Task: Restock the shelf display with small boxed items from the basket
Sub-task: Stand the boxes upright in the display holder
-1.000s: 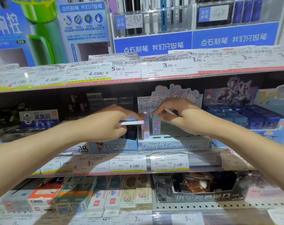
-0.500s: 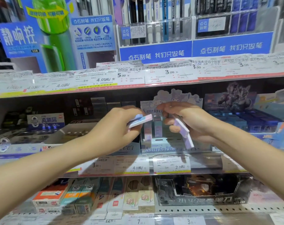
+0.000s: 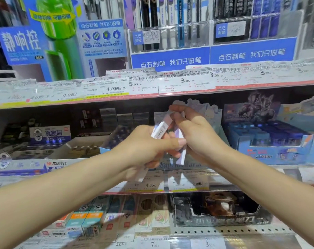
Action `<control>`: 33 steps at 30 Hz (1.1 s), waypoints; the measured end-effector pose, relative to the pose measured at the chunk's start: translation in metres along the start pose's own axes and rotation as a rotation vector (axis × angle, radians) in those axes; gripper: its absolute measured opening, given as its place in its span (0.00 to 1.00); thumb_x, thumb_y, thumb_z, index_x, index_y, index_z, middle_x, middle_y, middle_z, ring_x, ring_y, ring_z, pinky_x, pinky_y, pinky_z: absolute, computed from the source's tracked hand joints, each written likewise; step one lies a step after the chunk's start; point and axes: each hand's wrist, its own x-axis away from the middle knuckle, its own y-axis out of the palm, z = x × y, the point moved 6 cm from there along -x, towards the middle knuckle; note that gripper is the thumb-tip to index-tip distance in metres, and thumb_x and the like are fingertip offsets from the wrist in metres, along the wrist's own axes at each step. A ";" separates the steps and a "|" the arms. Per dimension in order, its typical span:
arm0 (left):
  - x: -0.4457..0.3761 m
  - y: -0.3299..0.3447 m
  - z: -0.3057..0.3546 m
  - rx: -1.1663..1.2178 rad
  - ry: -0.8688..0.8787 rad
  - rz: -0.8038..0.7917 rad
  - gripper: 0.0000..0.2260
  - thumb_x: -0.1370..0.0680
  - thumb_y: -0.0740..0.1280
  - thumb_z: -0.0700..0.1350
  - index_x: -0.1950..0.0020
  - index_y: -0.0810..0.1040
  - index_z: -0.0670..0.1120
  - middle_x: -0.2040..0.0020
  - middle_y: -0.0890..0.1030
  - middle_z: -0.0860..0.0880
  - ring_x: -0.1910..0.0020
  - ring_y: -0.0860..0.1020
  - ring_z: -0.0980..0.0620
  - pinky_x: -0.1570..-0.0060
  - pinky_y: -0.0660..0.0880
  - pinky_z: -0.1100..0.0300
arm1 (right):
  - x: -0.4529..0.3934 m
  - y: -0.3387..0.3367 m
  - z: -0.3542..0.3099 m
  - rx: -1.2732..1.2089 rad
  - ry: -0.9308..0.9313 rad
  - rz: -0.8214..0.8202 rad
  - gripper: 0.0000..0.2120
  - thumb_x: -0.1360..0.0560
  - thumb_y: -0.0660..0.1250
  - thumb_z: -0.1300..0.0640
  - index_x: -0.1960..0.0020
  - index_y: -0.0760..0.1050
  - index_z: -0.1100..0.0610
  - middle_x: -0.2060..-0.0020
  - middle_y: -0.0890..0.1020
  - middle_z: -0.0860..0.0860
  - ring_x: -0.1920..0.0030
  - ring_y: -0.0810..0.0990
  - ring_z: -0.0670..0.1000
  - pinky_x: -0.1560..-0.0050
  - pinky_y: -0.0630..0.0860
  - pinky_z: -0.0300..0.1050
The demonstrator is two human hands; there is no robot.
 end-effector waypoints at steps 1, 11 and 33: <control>0.000 0.000 -0.001 0.010 -0.015 0.001 0.07 0.29 0.71 0.40 0.63 0.74 0.42 0.76 0.78 0.47 0.85 0.60 0.59 0.82 0.56 0.70 | 0.000 0.000 0.000 -0.024 0.002 0.007 0.09 0.20 0.52 0.61 0.44 0.69 0.54 0.63 0.76 0.50 0.69 0.76 0.47 0.74 0.73 0.36; -0.004 -0.014 -0.011 -0.053 -0.031 0.026 0.11 0.29 0.72 0.38 0.70 0.75 0.45 0.72 0.75 0.43 0.84 0.60 0.57 0.81 0.56 0.69 | -0.008 -0.012 -0.009 0.252 -0.134 0.031 0.10 0.19 0.51 0.61 0.43 0.69 0.56 0.49 0.79 0.53 0.48 0.80 0.53 0.47 0.79 0.50; -0.009 -0.037 0.012 -0.975 0.544 0.126 0.07 0.31 0.59 0.40 0.59 0.76 0.43 0.64 0.79 0.44 0.68 0.74 0.49 0.65 0.72 0.51 | -0.008 -0.027 -0.022 0.799 -0.301 -0.128 0.11 0.29 0.70 0.59 0.49 0.72 0.52 0.51 0.77 0.50 0.56 0.75 0.46 0.59 0.66 0.24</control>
